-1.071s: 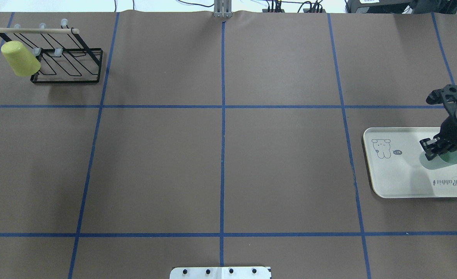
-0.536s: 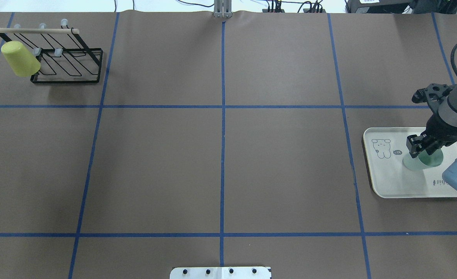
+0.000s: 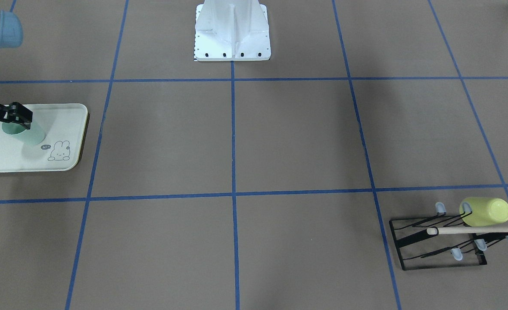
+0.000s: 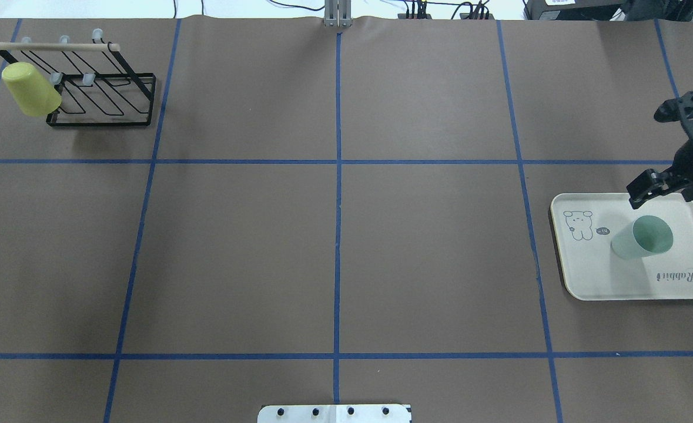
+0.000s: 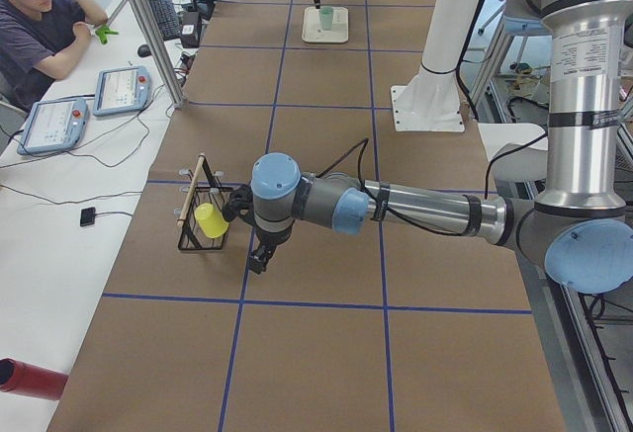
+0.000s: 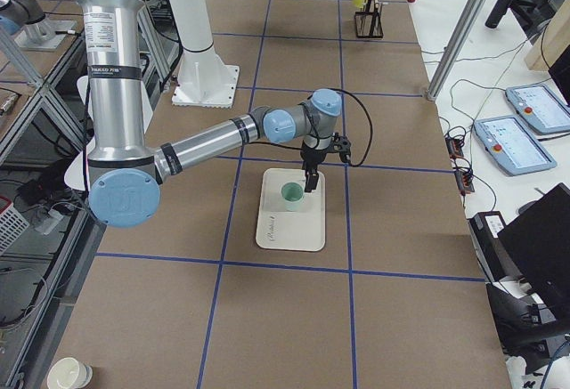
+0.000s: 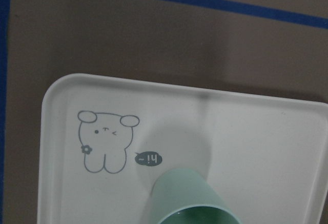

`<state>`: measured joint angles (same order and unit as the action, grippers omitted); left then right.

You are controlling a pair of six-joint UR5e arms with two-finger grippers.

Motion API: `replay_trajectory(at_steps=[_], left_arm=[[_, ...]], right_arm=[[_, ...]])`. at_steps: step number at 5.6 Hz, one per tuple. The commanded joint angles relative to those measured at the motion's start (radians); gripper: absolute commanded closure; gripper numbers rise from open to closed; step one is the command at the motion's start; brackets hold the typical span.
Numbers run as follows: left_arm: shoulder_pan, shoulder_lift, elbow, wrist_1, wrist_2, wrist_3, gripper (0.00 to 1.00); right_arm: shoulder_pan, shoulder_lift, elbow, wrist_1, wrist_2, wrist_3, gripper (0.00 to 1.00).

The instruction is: Left arm grabs green cup and hands to right arm on tray

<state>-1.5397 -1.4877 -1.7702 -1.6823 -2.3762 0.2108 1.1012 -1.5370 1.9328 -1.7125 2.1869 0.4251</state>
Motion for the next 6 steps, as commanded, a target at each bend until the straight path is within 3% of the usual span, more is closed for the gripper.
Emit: replay_trajectory(at_steps=[1,2,3,5,6], left_arm=[[-0.137,0.009,-0.017,0.163,-0.023,0.001,0.00],[-0.146,0.020,-0.020,0.168,-0.017,0.005,0.00],[-0.148,0.076,-0.021,0.167,-0.017,0.005,0.00],[-0.146,0.118,-0.023,0.155,-0.017,-0.005,0.00],[-0.145,0.115,-0.041,0.153,-0.018,-0.011,0.00]], right_arm=[[0.175,0.090,0.035,-0.249,0.004,-0.258,0.00],[0.257,0.110,0.028,-0.336,0.007,-0.398,0.00],[0.303,0.071,0.019,-0.331,0.042,-0.470,0.00],[0.338,-0.052,0.017,-0.279,0.053,-0.528,0.00],[0.336,-0.113,0.005,-0.178,0.053,-0.519,0.00]])
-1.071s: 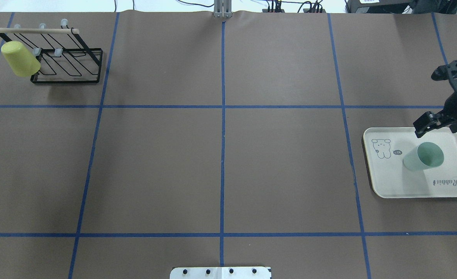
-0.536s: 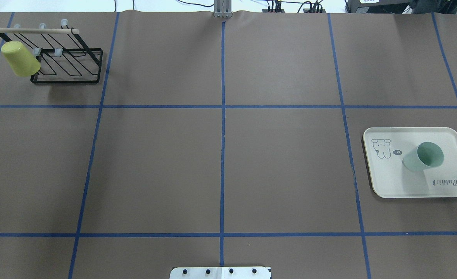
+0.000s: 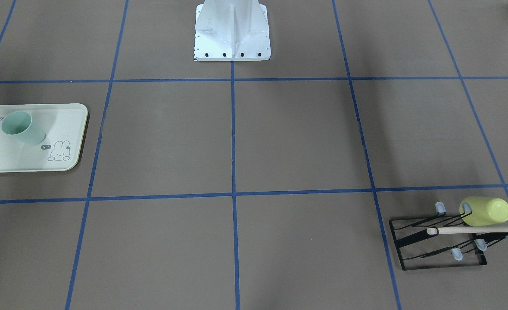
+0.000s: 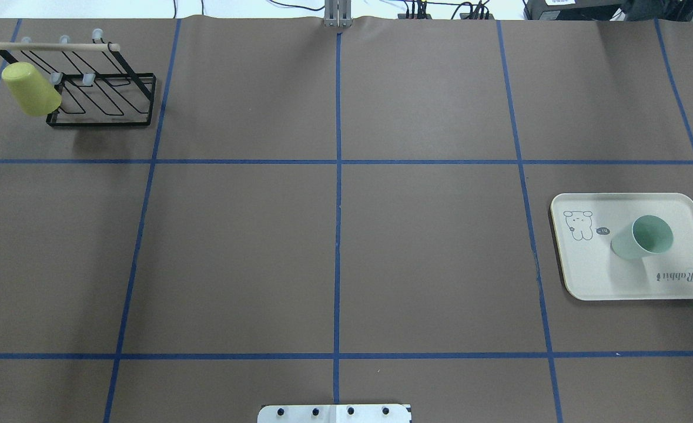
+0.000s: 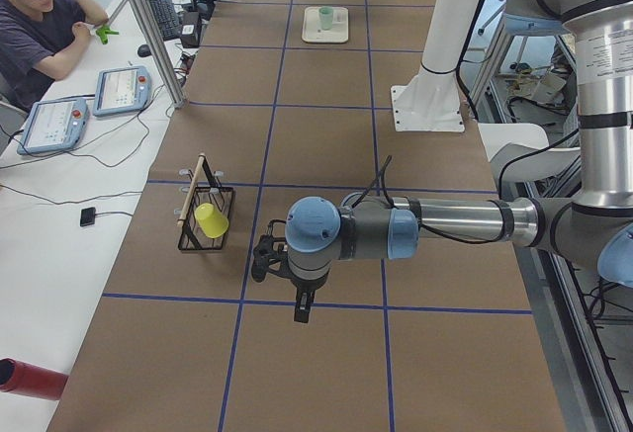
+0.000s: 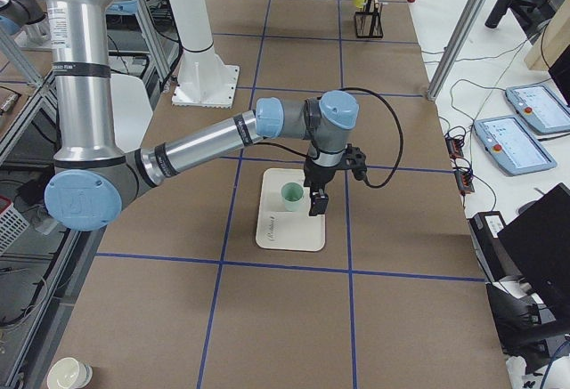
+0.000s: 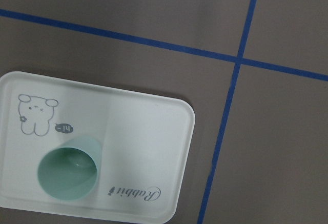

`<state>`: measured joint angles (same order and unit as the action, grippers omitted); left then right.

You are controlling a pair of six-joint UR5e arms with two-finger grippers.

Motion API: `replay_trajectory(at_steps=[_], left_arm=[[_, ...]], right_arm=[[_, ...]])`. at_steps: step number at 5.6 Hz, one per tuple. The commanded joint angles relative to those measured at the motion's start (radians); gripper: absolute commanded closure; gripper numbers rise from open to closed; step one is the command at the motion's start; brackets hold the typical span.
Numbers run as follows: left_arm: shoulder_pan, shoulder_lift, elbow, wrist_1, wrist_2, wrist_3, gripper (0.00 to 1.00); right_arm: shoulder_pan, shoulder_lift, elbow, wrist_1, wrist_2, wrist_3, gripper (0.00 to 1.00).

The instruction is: Left arm grabs green cup and hands to right arm on tray

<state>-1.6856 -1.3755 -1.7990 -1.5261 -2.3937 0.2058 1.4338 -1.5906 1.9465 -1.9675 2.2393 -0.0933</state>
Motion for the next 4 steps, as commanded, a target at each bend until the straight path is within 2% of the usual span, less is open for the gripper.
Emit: replay_trajectory(at_steps=[1,3,4], left_arm=[[0.003,0.004,-0.045,-0.002,0.002,-0.099,0.00],[0.007,0.000,-0.049,-0.011,0.004,-0.115,0.00],[0.051,-0.011,-0.054,-0.011,0.017,-0.121,0.00]], right_arm=[[0.003,-0.072,-0.017,0.102,0.000,0.026,0.00],[0.003,-0.066,-0.027,0.108,0.003,0.075,0.00],[0.003,-0.062,-0.024,0.110,0.003,0.075,0.00]])
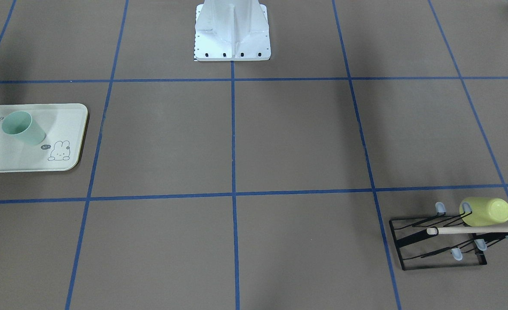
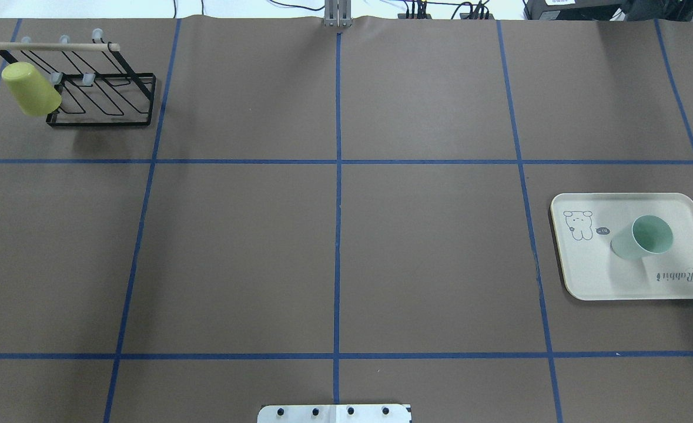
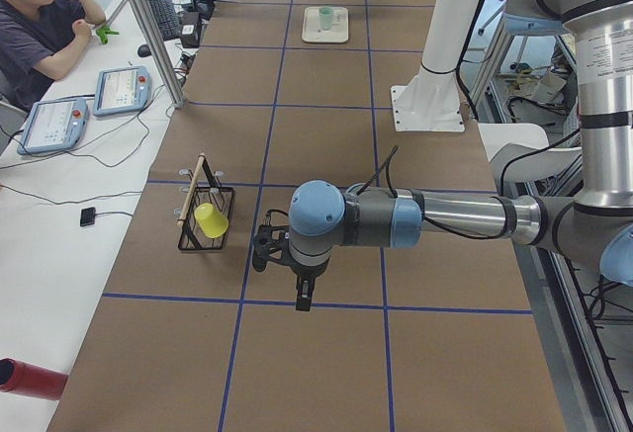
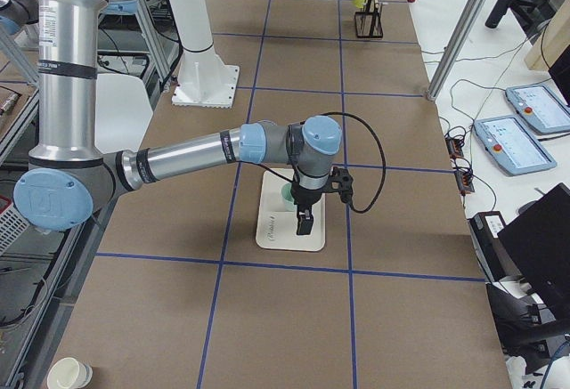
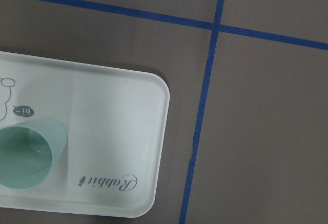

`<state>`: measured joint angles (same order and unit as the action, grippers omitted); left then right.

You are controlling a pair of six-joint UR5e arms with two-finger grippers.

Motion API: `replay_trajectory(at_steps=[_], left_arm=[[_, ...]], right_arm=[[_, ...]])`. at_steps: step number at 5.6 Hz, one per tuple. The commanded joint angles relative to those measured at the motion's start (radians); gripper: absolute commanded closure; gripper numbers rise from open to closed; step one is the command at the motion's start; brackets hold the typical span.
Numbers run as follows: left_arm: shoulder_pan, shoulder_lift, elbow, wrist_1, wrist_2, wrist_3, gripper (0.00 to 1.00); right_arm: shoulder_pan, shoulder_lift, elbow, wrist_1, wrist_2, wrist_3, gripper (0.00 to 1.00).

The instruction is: Left arm grabs green cup and hands to right arm on tray

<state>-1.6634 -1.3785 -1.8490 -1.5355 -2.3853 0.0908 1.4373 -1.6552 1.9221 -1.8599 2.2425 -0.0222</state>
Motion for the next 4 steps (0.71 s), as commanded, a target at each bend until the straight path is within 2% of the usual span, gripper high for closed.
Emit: replay_trajectory(at_steps=[1,4], left_arm=[[0.084,-0.010,-0.006,-0.002,0.024,-0.009,0.00],[0.083,-0.014,0.004,-0.021,0.017,-0.009,0.00]], right_arm=[[0.000,0.003,-0.002,0.005,0.000,0.004,0.00],[0.000,0.005,0.003,0.007,0.002,0.005,0.00]])
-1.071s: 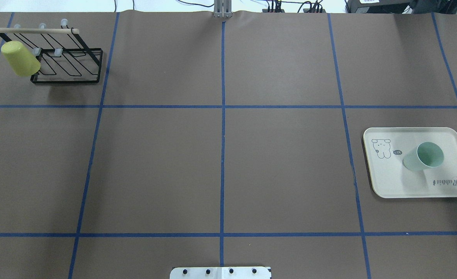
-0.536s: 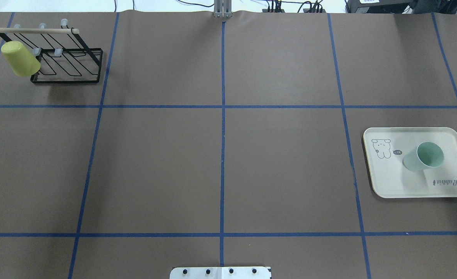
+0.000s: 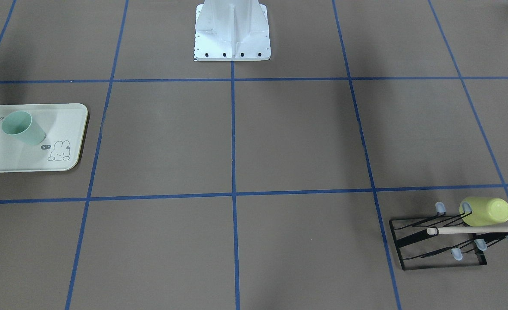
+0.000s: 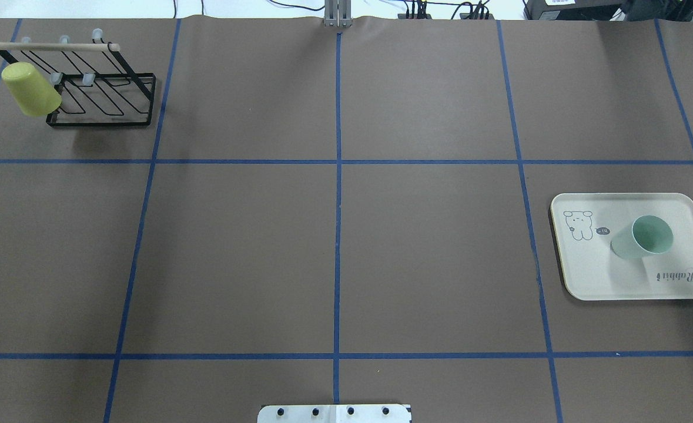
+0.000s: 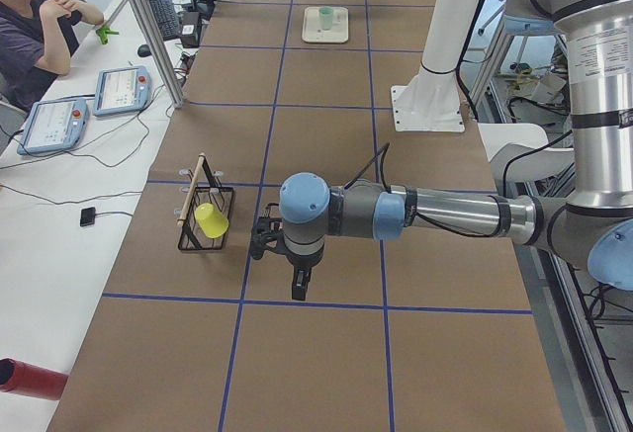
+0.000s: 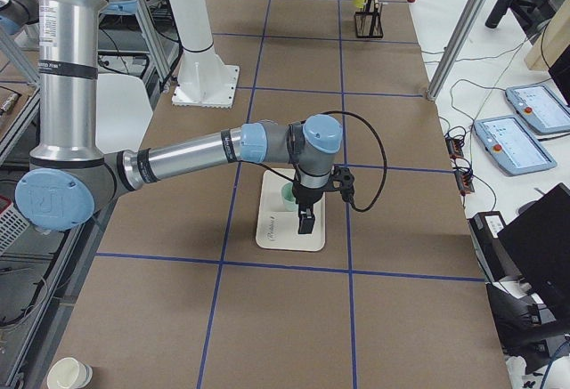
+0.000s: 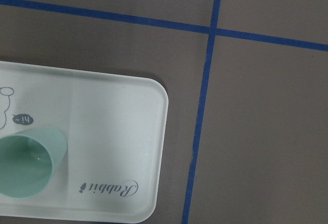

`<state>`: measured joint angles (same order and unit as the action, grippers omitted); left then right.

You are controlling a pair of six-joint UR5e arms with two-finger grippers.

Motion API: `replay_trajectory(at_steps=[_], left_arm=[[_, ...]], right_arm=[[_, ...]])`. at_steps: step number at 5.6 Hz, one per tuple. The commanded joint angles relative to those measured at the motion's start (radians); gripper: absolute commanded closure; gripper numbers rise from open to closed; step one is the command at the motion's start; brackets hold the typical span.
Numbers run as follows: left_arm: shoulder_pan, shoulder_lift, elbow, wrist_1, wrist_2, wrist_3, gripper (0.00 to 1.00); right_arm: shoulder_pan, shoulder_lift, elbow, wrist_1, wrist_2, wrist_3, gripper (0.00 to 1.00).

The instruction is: Left arm grabs green cup and hands to right arm on tray

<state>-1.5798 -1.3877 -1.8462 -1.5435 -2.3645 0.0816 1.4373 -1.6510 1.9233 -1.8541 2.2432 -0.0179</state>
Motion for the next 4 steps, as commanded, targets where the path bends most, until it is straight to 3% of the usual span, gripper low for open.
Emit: replay_trajectory(at_steps=[1,4], left_arm=[[-0.002,-0.005,0.007,-0.012,-0.001,-0.003,0.00],[-0.003,0.010,0.007,-0.009,0.008,0.001,0.00]], right_arm=[[0.000,0.000,0.003,0.001,0.001,0.000,0.00],[0.000,0.000,0.007,0.001,0.001,0.001,0.00]])
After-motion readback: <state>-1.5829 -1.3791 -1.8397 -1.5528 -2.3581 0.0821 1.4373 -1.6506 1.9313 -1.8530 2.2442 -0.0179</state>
